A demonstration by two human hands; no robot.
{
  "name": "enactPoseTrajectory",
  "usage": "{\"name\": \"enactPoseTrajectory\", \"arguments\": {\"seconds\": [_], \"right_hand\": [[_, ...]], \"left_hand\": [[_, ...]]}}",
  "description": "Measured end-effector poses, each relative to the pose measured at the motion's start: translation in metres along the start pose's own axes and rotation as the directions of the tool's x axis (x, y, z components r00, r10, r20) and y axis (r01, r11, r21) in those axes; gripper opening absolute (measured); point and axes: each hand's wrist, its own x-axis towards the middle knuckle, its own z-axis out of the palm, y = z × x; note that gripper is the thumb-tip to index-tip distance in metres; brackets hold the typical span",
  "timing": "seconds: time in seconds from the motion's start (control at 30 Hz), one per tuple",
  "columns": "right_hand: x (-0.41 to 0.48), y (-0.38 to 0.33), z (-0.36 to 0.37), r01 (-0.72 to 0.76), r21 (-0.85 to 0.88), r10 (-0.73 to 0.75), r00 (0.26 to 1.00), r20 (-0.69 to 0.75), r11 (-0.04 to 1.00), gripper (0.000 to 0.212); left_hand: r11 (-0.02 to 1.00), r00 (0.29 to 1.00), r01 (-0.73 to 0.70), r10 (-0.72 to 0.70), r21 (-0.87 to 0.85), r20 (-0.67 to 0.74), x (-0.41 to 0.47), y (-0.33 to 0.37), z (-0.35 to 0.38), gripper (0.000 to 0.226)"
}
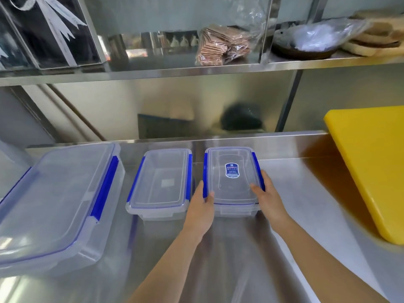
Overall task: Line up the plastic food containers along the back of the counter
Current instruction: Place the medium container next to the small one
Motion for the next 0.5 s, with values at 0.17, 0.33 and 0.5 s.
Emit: {"name": "enactPoseTrajectory", "arguments": {"seconds": [0.17,0.33,0.5], "right_hand": [[0.01,0.003,0.004,0.056,-0.059,-0.058,0.998,-0.022,0.997,0.037],[0.012,0.009,-0.029,0.032,-0.037,-0.037,0.99,-0.138,0.999,0.03],[0.017,0.008,-0.089,-0.012,-0.04,0.001,0.963,-0.269,0.999,0.037]], "left_hand": [[0.994,0.998,-0.016,0.009,-0.11,-0.066,0.009,-0.003,0.013,0.052],[0.99,0.998,-0.062,0.059,-0.125,-0.024,0.002,0.0,0.045,0.048],[0.982,0.994,-0.062,0.076,-0.178,0.075,-0.007,0.017,0.099,0.051]]}}
